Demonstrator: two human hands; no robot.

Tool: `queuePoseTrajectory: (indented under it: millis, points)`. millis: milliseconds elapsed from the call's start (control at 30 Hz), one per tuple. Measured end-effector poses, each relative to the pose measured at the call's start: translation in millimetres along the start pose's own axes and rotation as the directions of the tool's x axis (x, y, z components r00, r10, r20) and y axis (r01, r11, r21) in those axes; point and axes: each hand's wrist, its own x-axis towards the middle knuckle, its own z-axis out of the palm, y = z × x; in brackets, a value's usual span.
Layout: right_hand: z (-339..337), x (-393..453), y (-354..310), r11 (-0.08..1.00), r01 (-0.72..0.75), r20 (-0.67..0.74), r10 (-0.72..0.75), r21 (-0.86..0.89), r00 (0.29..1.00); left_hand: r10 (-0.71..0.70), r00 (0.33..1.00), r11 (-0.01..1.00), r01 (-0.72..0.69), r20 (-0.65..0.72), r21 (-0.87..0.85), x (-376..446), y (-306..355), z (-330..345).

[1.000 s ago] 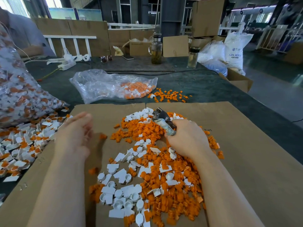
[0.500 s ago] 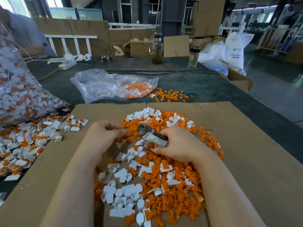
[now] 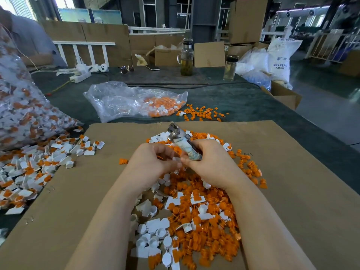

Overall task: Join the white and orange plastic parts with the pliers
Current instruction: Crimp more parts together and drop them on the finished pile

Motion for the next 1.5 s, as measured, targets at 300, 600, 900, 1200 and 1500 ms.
queuePoseTrajectory:
  millis: [300,600,900,1200,1500]
  points:
    - [2,2,13,0.924,-0.168,-0.056,0.159,-0.344,0.986,-0.243,0.933,0.907,0.12,-0.267,-0.404,5,-6,-10]
    - [12,2,3,0.916,-0.011,0.167,0.085,-0.401,0.982,-0.423,0.868,0.69,0.122,-0.261,-0.713,9,-13,-22]
    - [12,4,8,0.943,-0.106,0.004,0.113,-0.315,0.994,-0.399,0.889,0.694,0.132,-0.225,-0.708,9,-8,-15]
    - [9,5,1,0.989,-0.134,-0.199,0.145,0.069,0.969,-0.315,0.942,0.651,0.128,-0.113,-0.748,7,3,6]
    - [7,3,-1,0.979,-0.074,-0.261,0.123,0.189,0.957,-0.266,0.96,0.638,0.111,-0.083,-0.762,2,8,11]
